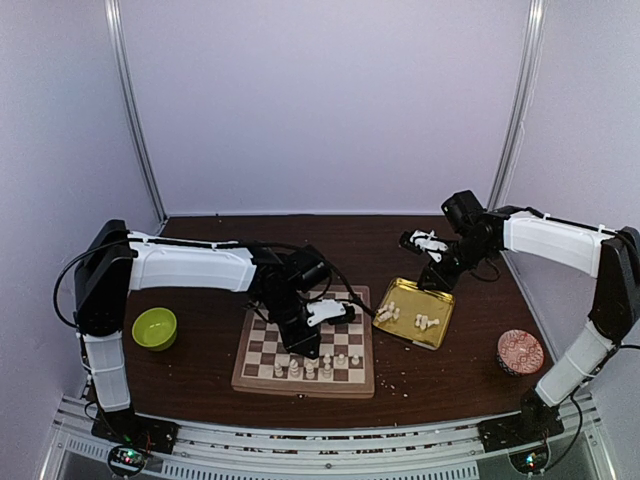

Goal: Set up the chess pieces on the board
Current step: Place the pawn on e2.

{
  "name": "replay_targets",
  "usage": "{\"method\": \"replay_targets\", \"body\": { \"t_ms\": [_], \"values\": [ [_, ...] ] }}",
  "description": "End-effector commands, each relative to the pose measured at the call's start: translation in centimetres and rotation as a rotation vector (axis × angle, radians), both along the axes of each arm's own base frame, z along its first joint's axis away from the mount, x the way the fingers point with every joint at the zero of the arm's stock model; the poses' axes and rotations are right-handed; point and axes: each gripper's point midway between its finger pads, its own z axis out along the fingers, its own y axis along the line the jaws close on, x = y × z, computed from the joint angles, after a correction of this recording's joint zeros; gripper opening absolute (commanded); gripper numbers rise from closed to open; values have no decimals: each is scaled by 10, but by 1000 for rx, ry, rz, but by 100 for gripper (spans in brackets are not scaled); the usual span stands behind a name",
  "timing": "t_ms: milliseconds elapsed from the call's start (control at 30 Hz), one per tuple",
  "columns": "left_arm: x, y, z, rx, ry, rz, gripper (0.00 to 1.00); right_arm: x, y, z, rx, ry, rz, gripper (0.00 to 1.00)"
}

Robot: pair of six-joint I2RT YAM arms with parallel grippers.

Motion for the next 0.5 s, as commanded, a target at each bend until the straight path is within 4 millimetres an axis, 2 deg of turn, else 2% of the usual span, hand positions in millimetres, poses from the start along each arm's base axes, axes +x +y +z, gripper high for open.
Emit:
{"method": "replay_targets", "body": {
  "t_ms": [0,300,367,467],
  "values": [
    [1,-5,2,-3,-3,-18,13,3,4,6,2,-7,7,21],
    [1,-4,6,2,-12,-21,24,3,4,6,1,-6,8,22],
    [3,-5,12,-5,-24,-21,25,3,4,6,5,-4,8,22],
    [10,-5,33,-33,-75,-18,27,3,4,8,7,-5,6,22]
  ]
}}
